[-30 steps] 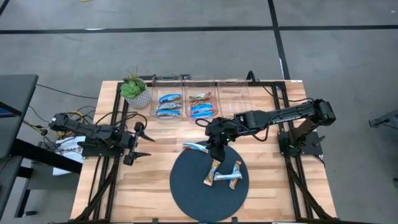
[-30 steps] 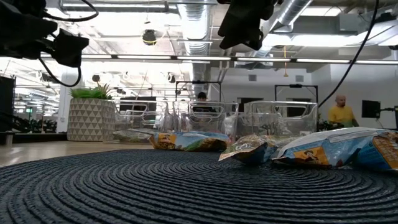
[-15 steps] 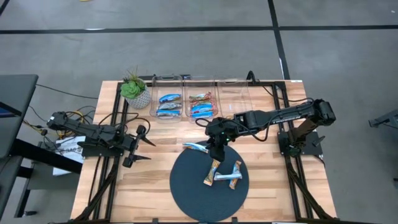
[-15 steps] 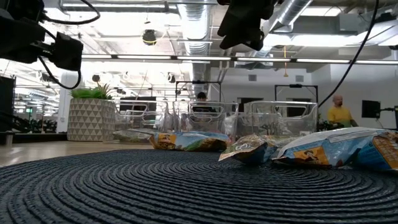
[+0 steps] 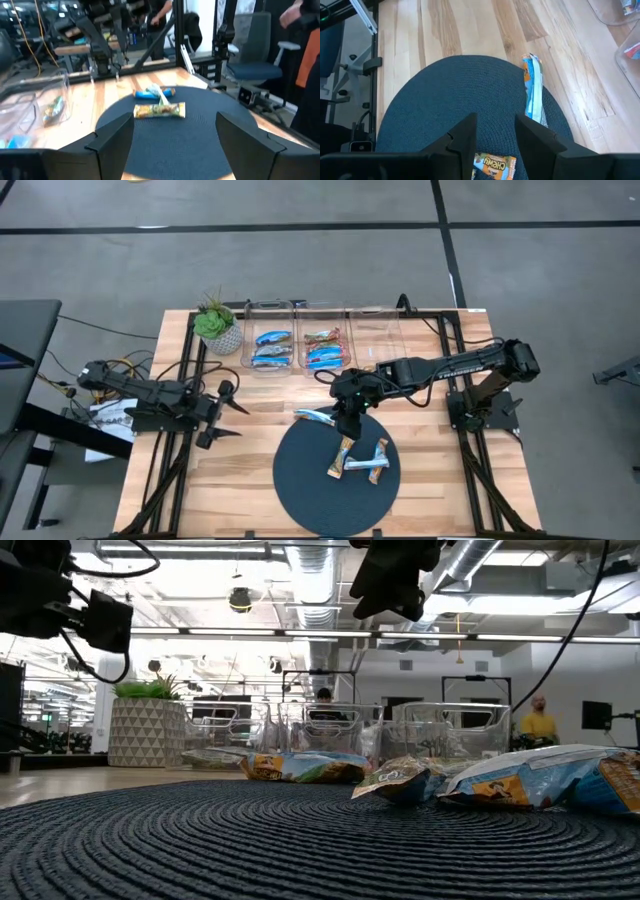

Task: Pick and place Granola Bars by type
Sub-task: Put the yellow granola bar into the right transparent bin

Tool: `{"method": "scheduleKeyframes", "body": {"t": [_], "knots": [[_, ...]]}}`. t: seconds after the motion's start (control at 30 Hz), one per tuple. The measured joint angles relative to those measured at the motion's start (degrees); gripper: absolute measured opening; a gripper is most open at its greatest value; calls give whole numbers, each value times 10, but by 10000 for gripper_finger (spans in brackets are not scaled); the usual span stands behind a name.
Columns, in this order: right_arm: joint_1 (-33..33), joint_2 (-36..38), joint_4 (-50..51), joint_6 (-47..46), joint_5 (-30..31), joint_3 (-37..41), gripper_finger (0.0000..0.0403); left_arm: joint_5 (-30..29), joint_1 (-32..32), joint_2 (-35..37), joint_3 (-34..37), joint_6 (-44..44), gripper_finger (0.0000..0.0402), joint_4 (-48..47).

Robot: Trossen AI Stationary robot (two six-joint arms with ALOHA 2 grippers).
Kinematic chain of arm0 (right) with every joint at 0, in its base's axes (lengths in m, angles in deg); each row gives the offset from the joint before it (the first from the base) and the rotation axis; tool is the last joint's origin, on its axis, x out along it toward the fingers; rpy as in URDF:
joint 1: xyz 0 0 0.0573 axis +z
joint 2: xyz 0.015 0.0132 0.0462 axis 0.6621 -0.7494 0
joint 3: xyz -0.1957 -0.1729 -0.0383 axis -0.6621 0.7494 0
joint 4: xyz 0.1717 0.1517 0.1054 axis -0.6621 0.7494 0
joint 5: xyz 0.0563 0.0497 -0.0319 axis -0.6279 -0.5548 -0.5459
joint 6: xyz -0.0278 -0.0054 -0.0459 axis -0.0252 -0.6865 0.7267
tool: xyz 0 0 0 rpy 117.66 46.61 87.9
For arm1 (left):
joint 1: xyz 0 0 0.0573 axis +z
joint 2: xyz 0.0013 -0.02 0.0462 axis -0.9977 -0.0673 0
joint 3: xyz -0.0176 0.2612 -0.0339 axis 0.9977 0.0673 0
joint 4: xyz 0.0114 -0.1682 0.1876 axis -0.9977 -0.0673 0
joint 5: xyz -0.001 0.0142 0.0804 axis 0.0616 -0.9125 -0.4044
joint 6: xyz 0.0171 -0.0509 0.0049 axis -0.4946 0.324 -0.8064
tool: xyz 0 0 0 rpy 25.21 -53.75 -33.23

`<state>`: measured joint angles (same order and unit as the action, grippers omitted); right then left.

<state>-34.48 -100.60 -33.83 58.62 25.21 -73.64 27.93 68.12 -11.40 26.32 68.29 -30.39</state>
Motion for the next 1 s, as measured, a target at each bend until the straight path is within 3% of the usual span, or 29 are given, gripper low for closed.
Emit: {"method": "scheduleKeyframes", "body": {"t": [0.33,0.6,1.0], "knots": [[0,0,-2,2,0,0,126,0,0,38,0,6,274,0],[0,0,-18,11,0,0,126,-1,0,38,0,107,274,0],[0,0,-67,31,0,-1,126,-1,0,38,0,106,274,0]]}}
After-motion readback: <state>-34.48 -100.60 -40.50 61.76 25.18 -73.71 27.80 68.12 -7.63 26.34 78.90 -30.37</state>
